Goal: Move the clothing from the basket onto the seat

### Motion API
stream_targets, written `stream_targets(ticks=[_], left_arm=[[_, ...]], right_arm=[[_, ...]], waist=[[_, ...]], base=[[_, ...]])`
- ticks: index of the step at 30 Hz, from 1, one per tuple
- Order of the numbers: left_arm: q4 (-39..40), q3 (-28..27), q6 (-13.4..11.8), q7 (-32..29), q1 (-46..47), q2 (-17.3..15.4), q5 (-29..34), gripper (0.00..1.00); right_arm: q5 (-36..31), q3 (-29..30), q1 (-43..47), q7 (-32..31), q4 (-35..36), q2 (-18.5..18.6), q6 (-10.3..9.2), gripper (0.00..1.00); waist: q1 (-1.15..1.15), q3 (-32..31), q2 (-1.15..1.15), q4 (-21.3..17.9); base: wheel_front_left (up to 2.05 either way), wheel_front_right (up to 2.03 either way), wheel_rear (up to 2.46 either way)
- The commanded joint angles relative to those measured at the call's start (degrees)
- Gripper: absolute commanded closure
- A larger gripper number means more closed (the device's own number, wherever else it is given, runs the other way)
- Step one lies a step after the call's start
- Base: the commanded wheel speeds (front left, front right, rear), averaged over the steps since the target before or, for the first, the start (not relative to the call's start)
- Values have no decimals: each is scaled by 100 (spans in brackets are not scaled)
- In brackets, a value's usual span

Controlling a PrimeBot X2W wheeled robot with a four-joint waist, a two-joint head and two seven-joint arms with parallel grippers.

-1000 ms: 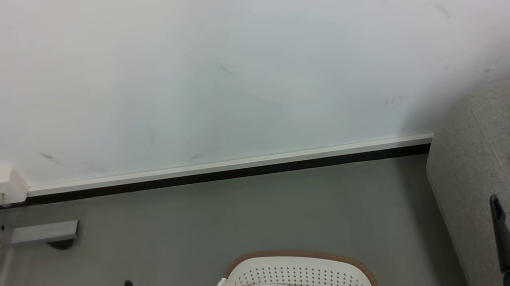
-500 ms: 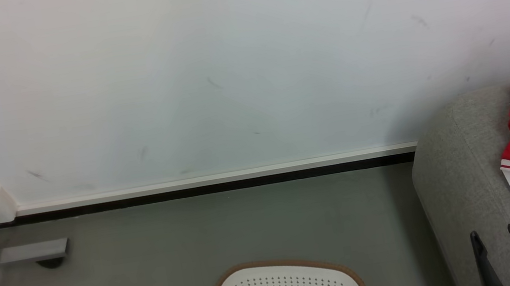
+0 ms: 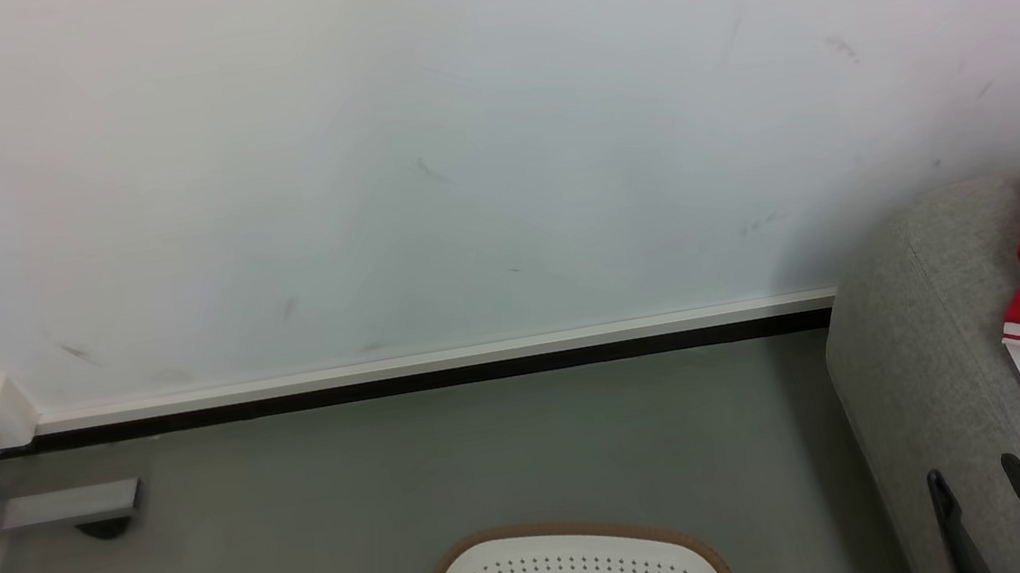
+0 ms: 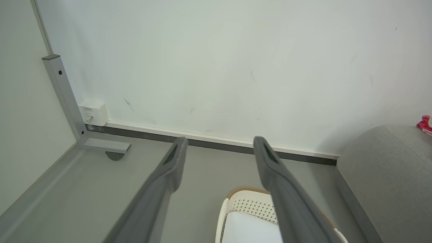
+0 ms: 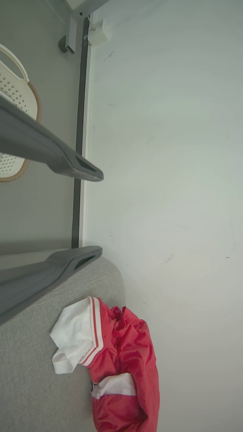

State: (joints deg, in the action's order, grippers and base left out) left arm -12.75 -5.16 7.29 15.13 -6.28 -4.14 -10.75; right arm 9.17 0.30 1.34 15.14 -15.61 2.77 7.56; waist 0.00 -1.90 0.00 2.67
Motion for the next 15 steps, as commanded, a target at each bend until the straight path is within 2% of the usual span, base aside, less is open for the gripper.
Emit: stream_targets(ticks=[1, 15], left_arm=[[21, 17, 19, 2, -24, -4, -14, 0], [54, 309, 20, 2, 21, -171, -271, 0]], right_arm=[[-30, -7, -8, 0, -17, 23, -15, 0], [0, -49, -12, 0, -38, 22, -15, 0]], waist=[[0, 3, 0, -9], [0, 4, 0, -113]], base=[[0, 0, 0], [0, 0, 0]])
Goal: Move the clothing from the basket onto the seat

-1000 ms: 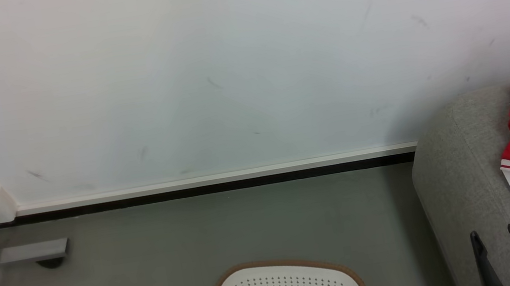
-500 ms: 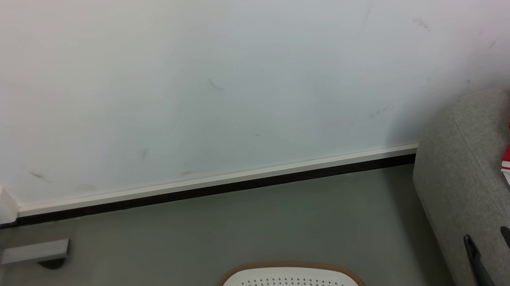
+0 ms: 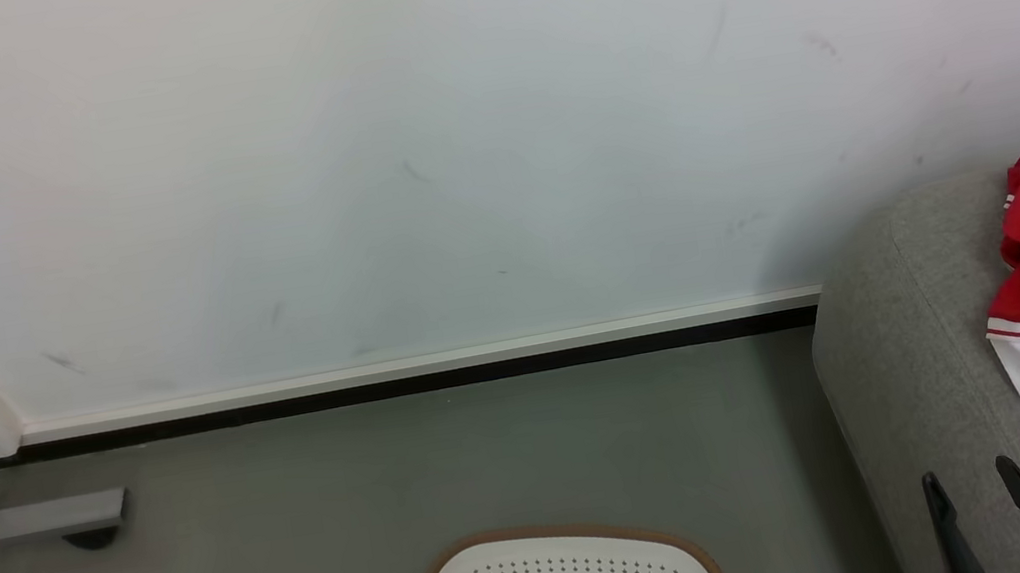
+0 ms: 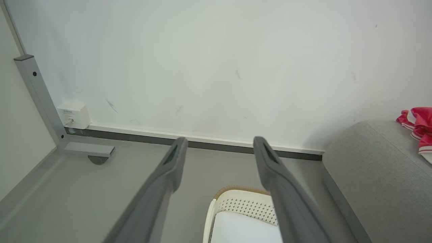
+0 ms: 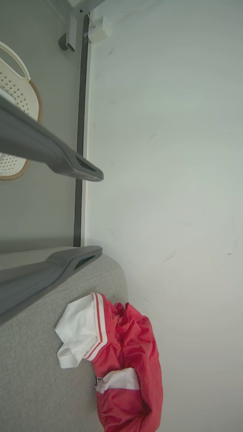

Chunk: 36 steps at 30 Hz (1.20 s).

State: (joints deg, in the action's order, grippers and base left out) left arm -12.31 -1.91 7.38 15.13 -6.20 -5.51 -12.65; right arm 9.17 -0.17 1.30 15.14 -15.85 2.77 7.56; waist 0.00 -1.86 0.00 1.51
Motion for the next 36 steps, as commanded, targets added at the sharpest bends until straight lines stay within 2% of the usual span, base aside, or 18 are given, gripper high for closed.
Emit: stream_targets(ticks=[1, 33, 34, 36], left_arm=[[5, -14, 11, 2, 19, -40, -93, 0], [75, 153, 12, 2, 84, -123, -65, 0], [40, 166, -1, 0, 60, -88, -103, 100], [-56, 194, -1, -4, 20, -47, -113, 100]], right_arm=[[4, -8, -8, 0, -15, 23, -15, 0], [32, -48, 17, 0, -7, 23, -15, 0], [47, -65, 3, 1, -34, -1, 0, 100], [58, -71, 33, -4, -124, -20, 0, 100]], waist=[[0, 0, 0, -6], [0, 58, 0, -178], [0, 57, 0, -180], [0, 58, 0, -180]], base=[[0, 0, 0], [0, 0, 0], [0, 0, 0], [0, 0, 0]])
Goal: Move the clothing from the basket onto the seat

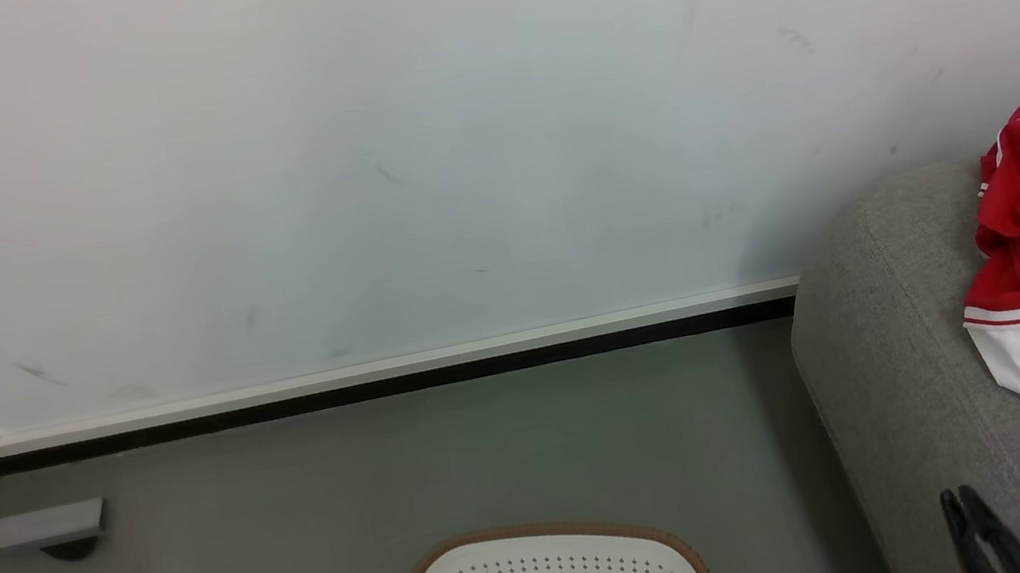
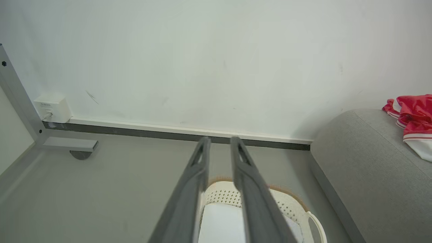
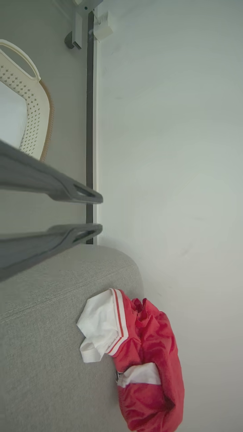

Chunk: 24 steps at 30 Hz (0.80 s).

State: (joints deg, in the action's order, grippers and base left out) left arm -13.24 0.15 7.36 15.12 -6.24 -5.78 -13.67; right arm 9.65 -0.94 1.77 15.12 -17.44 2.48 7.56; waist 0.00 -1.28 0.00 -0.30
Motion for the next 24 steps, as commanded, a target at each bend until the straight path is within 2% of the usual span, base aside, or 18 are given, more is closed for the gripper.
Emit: stream_targets(ticks=[1, 4, 24], left_arm=[[-8, 3, 0, -4, -2, 4, -16, 100], [-127, 29, 0, -25, -23, 54, -99, 100], [-107, -154, 4, -577, 319, 112, -2103, 100]], right_arm=[[17, 2, 0, -4, -8, -1, 0, 100], [103, 1, 30, -27, -116, -32, 0, 100], [2211, 196, -197, -577, 14, -9, -2, 100]], waist=[[0, 0, 0, 0], [0, 2, 0, 0], [0, 25, 0, 5]], base=[[0, 0, 0], [0, 0, 0], [0, 0, 0]])
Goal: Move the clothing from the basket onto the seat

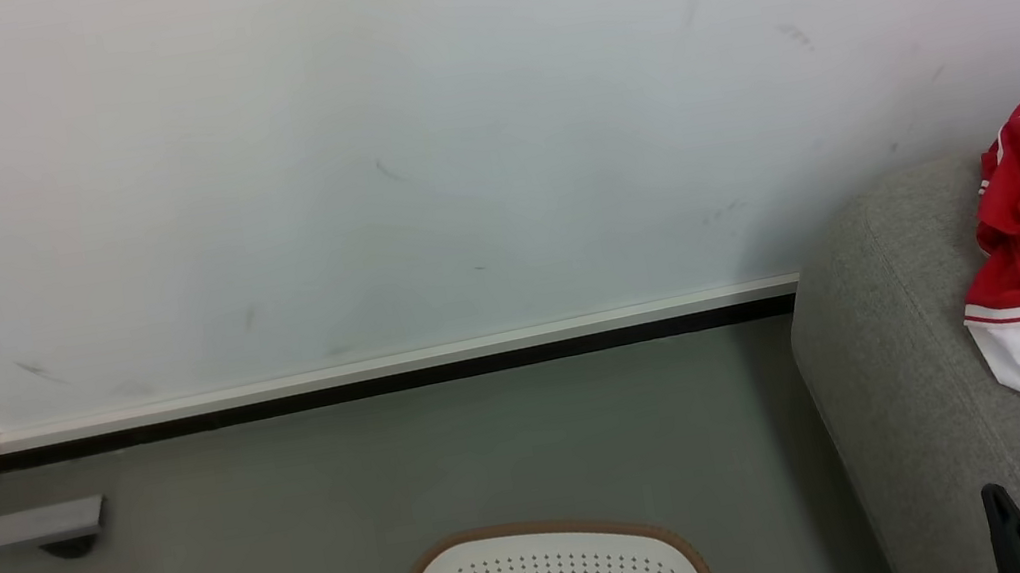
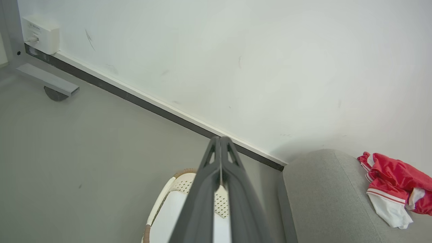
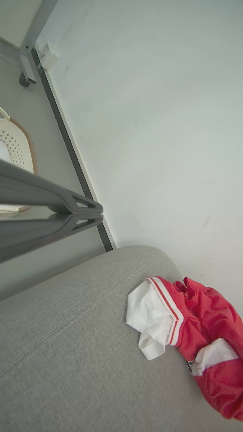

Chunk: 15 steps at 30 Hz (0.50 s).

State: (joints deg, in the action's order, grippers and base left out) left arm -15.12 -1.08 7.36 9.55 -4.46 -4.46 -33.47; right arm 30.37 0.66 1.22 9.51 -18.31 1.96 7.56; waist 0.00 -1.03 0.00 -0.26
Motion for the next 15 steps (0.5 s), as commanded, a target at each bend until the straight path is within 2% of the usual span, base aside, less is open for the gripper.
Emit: stream_targets(ticks=[1, 15], left_arm=[[82, -39, 4, -44, 156, -18, -211, 100], [93, -146, 7, -359, 350, 15, -1355, 100]], right_arm=[[231, 45, -153, -40, 107, 44, -2, 100], [1426, 154, -287, -354, 180, 59, -4, 100]], waist=[[0, 1, 0, 1], [0, 17, 0, 5]], base=[[0, 0, 0], [0, 0, 0]])
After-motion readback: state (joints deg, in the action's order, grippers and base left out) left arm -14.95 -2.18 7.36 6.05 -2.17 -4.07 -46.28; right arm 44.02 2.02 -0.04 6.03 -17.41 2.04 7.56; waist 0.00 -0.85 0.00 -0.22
